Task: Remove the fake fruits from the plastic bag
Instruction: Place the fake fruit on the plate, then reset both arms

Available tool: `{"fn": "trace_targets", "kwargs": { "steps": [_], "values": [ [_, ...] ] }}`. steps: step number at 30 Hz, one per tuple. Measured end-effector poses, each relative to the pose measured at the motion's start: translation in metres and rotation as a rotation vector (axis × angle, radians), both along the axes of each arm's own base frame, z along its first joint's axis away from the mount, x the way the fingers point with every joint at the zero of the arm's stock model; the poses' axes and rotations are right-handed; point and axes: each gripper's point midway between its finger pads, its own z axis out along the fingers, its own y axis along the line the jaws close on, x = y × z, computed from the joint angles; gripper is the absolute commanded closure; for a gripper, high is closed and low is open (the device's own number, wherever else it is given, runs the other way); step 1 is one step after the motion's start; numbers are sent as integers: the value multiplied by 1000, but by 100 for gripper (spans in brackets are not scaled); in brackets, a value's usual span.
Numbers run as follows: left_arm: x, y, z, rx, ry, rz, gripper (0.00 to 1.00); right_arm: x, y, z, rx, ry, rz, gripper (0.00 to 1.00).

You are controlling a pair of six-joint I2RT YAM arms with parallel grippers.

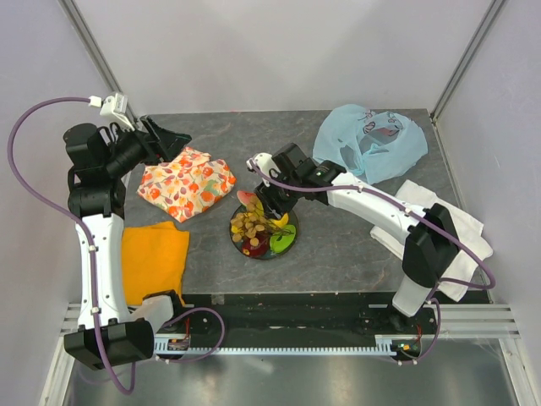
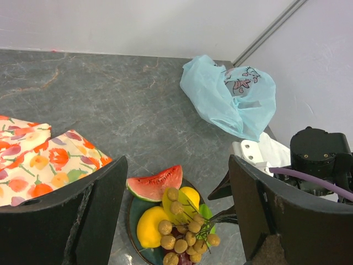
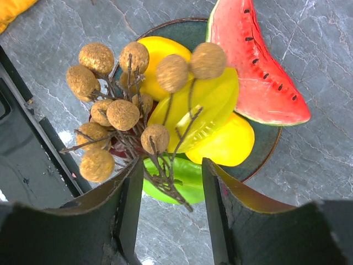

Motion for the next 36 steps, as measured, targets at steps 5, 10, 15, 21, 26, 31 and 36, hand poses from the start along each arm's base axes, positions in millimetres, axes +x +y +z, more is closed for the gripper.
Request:
{"fn": "trace_targets", "kwargs": {
  "steps": [5,10,15,21,26,31,36],
  "values": [
    [0,0,0,0,0,-1,19,0,-1,-5,-14,9,-2,43],
    [0,0,0,0,0,-2,19,0,-4,-2,-29,6,0,27],
    [0,-2,-1,-3,5,-14,17,20,-11,18,-33,-68,-51,2],
    [4,-1,-6,-4,19,-15,7,103,-71,62,-14,-211,-324,2],
    [6,2,-12,25,24,-11,2,170,-166,89,-64,-358,-677,2],
    [9,8,-23,73,40,11,1,162,-195,100,-89,-432,-822,2],
    [11,15,-34,116,62,36,1,132,-206,104,-70,-438,-859,2]
  ]
}}
